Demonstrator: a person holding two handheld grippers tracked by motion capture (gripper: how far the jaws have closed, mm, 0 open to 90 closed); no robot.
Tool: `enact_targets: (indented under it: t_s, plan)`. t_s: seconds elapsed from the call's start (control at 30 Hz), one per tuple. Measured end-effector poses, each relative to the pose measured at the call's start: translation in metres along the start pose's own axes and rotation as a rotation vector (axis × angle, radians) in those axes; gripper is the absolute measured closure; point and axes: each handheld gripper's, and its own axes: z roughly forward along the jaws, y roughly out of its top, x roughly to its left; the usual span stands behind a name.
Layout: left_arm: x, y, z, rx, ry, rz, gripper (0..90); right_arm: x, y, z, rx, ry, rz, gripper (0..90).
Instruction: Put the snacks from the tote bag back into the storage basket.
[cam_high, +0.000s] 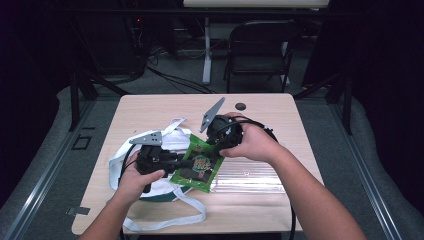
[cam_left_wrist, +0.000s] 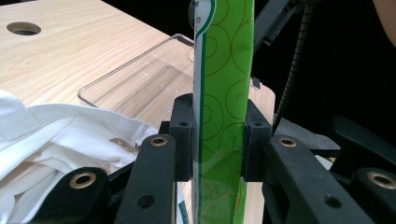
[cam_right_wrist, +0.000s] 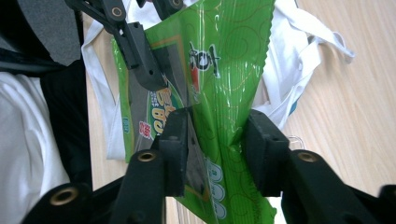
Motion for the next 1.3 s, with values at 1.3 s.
enact_targets:
  t_s: [1.3]
  plan:
    - [0.006, -0.004, 0.002, 0.02, 0.042, -0.027, 59.4, 0.004, 0.004, -0.014, 0.084, -0.009, -0.069, 77.7]
